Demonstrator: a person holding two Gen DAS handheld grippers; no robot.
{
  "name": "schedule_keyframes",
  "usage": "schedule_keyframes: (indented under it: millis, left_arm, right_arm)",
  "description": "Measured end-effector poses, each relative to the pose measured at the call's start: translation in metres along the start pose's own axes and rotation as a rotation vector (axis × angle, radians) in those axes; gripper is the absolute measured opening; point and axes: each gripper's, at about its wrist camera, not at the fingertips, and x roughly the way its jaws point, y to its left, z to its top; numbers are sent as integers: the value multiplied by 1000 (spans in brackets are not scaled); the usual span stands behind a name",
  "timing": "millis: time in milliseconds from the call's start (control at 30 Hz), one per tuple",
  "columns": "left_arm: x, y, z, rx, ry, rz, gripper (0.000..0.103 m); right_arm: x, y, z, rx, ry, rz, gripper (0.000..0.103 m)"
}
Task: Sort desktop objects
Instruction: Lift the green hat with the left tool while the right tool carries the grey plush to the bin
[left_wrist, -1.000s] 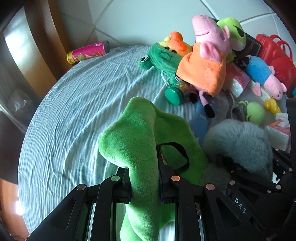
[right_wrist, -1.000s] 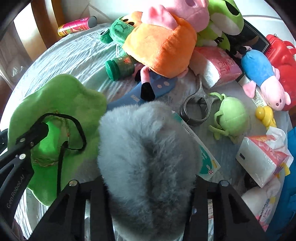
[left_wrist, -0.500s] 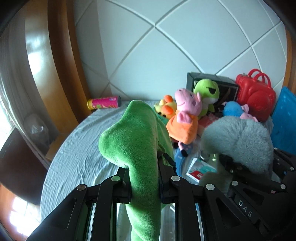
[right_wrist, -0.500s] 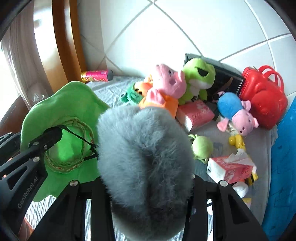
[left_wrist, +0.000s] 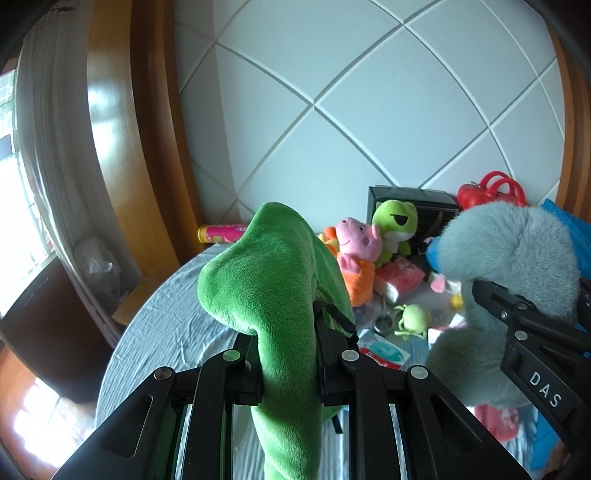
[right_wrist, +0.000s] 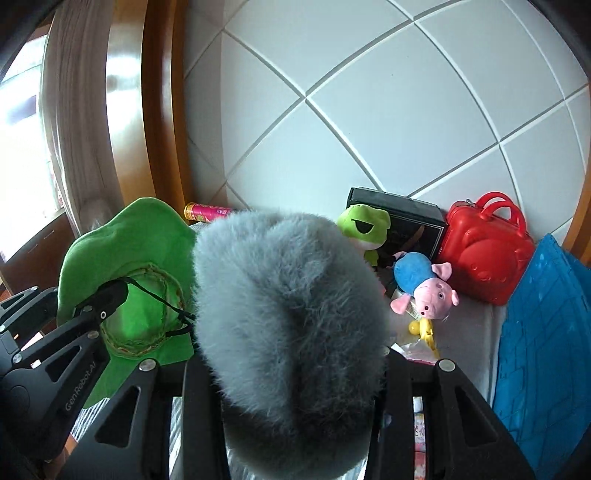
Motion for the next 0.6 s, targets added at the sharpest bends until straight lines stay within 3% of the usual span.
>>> schedule_keyframes:
  millis: [300,600]
  left_arm:
    - [-42,-25,2,43,-59,-151,19]
    - [-104,-112,36,98,-199,-288,19]
  right_arm:
    - [-62,-18,-17,65,-15,-144,39]
    - [-149,-84,-19,159,-113,-316,39]
